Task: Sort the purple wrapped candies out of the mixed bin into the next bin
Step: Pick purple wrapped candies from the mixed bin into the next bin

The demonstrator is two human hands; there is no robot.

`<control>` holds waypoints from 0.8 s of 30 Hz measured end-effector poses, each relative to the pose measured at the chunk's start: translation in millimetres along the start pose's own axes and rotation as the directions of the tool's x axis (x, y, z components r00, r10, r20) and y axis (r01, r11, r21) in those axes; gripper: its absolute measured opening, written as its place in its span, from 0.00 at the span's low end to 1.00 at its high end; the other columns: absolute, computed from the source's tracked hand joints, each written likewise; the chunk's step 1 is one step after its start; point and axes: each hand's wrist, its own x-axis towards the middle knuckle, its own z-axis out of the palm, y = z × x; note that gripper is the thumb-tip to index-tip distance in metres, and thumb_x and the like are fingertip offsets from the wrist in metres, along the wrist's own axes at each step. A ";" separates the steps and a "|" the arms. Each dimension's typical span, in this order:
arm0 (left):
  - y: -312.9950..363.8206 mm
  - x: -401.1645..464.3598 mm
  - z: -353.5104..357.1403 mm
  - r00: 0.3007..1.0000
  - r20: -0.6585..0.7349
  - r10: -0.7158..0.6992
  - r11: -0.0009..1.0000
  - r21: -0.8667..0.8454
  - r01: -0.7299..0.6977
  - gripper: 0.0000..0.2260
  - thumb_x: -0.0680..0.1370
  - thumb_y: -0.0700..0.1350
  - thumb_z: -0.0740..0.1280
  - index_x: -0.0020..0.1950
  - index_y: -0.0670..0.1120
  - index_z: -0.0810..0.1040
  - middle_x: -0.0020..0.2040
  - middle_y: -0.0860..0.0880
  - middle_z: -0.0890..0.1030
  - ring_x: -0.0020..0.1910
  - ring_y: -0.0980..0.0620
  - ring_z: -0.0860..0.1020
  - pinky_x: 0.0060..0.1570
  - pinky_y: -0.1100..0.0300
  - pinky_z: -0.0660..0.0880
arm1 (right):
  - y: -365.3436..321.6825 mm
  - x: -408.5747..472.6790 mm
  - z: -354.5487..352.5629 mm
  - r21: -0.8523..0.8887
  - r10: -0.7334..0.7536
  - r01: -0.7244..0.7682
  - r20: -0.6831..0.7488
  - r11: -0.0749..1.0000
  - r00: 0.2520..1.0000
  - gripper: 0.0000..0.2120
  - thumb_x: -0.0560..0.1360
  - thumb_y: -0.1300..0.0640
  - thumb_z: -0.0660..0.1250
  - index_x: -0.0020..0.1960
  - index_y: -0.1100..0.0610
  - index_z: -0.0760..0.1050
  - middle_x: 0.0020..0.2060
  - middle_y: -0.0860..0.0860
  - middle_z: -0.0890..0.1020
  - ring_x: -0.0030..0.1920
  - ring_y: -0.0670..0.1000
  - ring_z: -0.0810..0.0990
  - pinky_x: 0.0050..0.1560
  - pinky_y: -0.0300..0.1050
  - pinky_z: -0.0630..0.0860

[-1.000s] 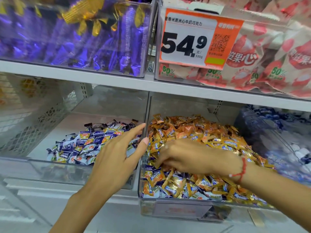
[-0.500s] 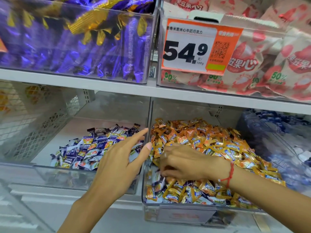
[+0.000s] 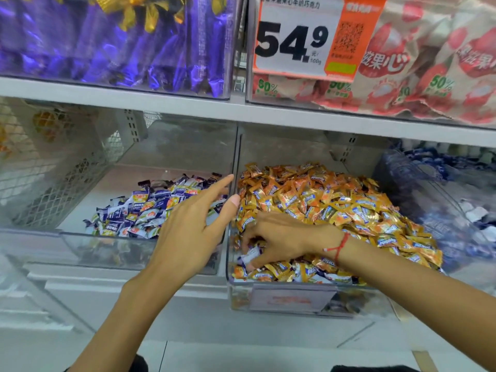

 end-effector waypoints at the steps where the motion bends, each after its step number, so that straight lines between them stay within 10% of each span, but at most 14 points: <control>1: -0.7 0.5 0.3 1.000 0.002 0.001 1.000 -0.003 -0.001 0.23 0.77 0.66 0.54 0.72 0.63 0.66 0.66 0.60 0.75 0.60 0.55 0.76 0.51 0.63 0.66 | 0.3 0.2 -0.5 0.022 0.006 -0.006 -0.006 1.000 1.000 0.19 0.71 0.39 0.71 0.56 0.48 0.79 0.44 0.46 0.79 0.46 0.47 0.66 0.45 0.47 0.66; 8: -2.6 3.3 0.3 1.000 -0.014 0.002 1.000 -0.024 -0.003 0.24 0.77 0.67 0.56 0.72 0.62 0.68 0.64 0.62 0.74 0.61 0.66 0.70 0.56 0.65 0.65 | -2.3 -23.5 -9.4 0.330 0.038 0.019 -0.166 0.944 0.985 0.10 0.68 0.50 0.77 0.46 0.52 0.81 0.38 0.39 0.79 0.42 0.41 0.73 0.44 0.35 0.70; 13: 3.8 3.0 -0.6 0.978 -0.173 0.115 0.988 -0.086 -0.131 0.18 0.74 0.65 0.60 0.63 0.65 0.73 0.61 0.69 0.73 0.63 0.71 0.66 0.63 0.72 0.61 | -7.0 -54.4 -28.7 0.777 0.312 0.132 -0.393 0.616 0.865 0.09 0.64 0.57 0.78 0.41 0.55 0.81 0.37 0.44 0.83 0.40 0.41 0.80 0.45 0.34 0.76; 21: 27.3 1.4 -0.6 0.981 -0.191 0.011 0.861 -0.496 -0.106 0.16 0.73 0.48 0.70 0.60 0.59 0.79 0.48 0.60 0.83 0.46 0.59 0.81 0.41 0.67 0.78 | -53.5 -38.0 -57.9 0.974 0.495 0.203 -0.227 0.102 0.839 0.15 0.67 0.52 0.75 0.51 0.57 0.83 0.36 0.47 0.83 0.36 0.41 0.80 0.35 0.32 0.75; 24: 19.4 5.5 -3.4 0.963 -0.267 -0.045 0.864 -0.495 -0.097 0.15 0.74 0.43 0.71 0.59 0.56 0.79 0.46 0.59 0.84 0.45 0.58 0.82 0.39 0.71 0.76 | -64.1 -24.6 -67.1 0.972 0.534 0.158 -0.227 0.172 0.814 0.12 0.71 0.52 0.74 0.52 0.56 0.84 0.39 0.47 0.85 0.37 0.42 0.82 0.37 0.33 0.77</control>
